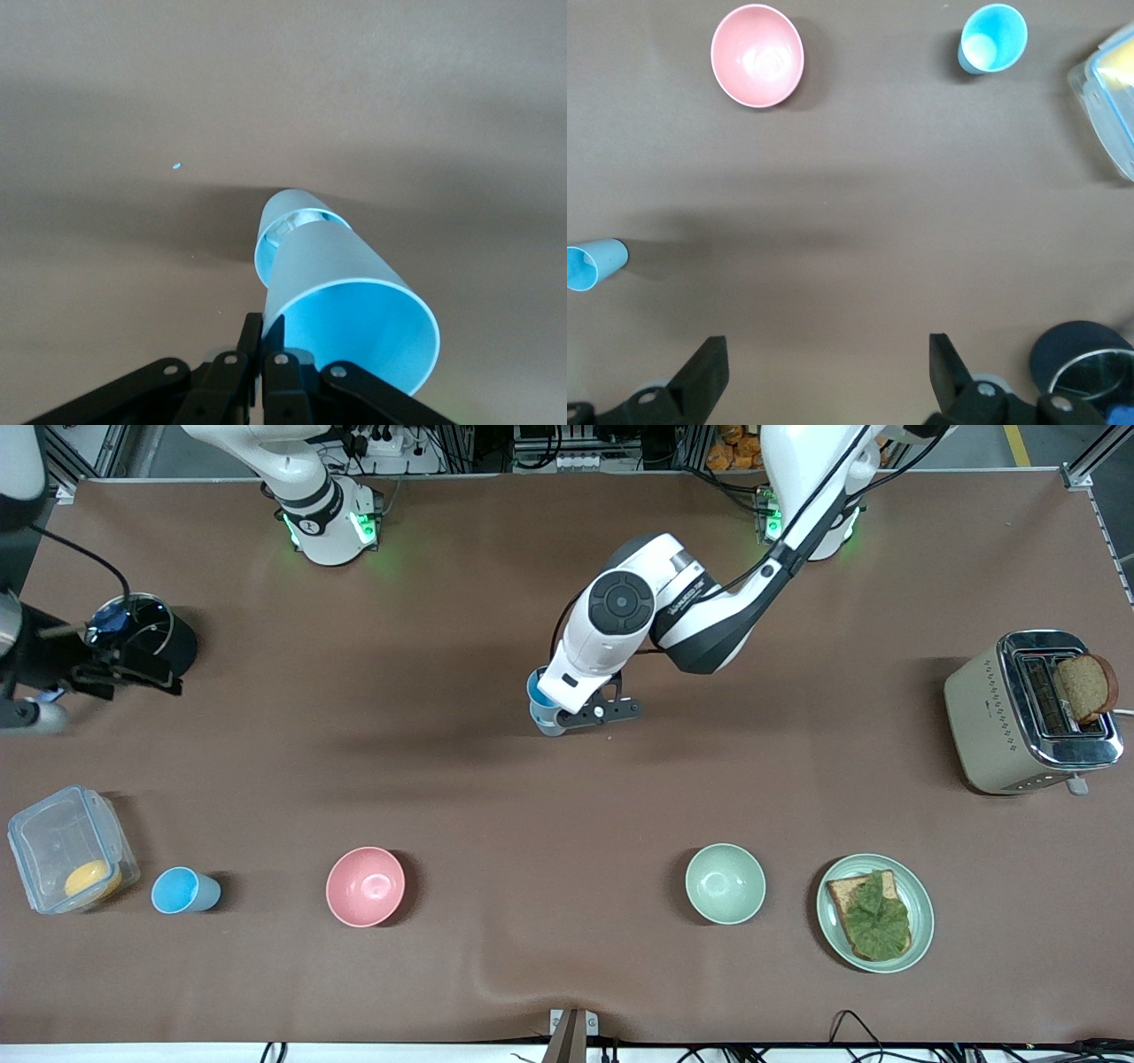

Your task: Stack blue cups with both arms

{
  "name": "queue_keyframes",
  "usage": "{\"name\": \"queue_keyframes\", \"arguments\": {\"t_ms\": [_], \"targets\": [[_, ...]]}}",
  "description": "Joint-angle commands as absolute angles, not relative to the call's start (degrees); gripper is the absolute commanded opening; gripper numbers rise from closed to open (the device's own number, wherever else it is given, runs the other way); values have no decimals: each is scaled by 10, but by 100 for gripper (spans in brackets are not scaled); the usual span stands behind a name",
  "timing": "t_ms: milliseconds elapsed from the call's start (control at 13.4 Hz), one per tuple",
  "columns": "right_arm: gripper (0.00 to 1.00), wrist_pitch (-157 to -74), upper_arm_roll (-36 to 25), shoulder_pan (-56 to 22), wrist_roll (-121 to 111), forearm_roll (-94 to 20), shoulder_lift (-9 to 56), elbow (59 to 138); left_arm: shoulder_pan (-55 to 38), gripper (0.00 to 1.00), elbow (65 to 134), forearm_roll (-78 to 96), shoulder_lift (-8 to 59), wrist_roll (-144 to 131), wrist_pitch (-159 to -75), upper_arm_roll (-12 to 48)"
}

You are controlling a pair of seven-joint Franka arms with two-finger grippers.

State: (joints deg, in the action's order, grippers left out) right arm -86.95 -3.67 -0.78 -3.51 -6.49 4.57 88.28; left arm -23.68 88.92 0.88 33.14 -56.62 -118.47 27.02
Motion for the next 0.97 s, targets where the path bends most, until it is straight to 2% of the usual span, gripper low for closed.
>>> {"name": "queue_keyframes", "arguments": {"t_ms": [0, 894], "targets": [[100, -874, 7, 44, -54, -52, 4, 917, -248, 0, 871, -9, 348, -583, -1179, 267], [100, -853, 8, 40, -49, -33, -18, 911, -257, 0, 871, -9, 367, -575, -1179, 265]]}}
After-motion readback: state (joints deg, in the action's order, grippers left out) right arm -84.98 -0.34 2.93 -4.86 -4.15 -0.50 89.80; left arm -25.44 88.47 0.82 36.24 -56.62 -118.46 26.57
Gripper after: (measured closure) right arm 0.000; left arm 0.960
